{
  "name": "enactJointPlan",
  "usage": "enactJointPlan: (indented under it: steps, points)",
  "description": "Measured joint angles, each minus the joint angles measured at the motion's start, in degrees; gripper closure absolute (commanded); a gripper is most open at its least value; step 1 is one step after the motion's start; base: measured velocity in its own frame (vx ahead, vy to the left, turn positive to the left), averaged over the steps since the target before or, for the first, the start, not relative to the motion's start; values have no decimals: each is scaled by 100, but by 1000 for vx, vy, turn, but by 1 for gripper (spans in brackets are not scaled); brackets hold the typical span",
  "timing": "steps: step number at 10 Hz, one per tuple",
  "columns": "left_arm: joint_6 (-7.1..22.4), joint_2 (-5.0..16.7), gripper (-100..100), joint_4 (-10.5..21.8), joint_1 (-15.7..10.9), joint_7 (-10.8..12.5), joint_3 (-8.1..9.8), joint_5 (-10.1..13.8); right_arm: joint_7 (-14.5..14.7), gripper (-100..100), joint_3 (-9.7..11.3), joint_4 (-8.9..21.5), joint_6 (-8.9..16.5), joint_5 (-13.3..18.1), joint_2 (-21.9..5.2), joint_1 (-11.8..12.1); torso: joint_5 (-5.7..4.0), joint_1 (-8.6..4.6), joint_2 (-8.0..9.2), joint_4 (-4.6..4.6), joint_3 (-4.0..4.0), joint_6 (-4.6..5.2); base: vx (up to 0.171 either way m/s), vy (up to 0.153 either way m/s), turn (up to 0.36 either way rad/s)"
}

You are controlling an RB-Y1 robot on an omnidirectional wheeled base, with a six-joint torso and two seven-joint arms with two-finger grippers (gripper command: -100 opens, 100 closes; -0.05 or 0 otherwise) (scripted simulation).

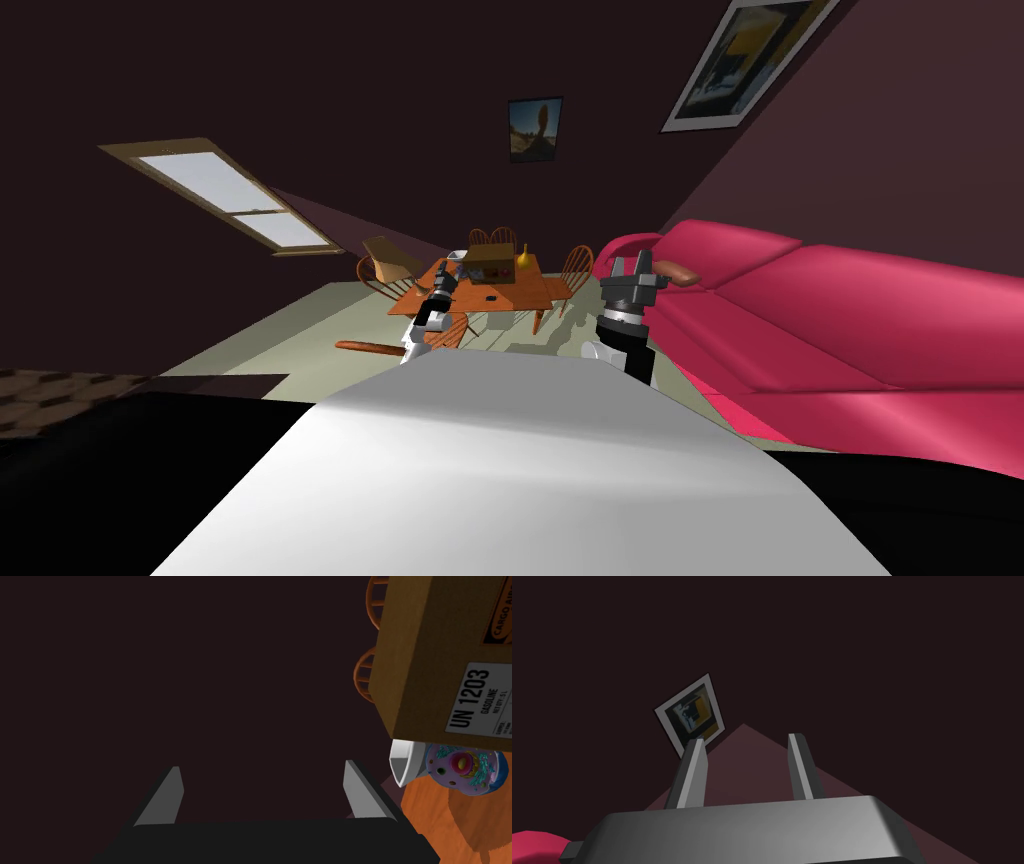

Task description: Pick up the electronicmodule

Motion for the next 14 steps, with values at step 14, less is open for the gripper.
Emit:
enactJointPlan:
  steps: [14]
  points:
    - [1977,490,-100,2040,-1389,30,185,730,0,0,0,0,0,0,0,0,0,-1,-9,-2,-5,0,-9,29,-120]
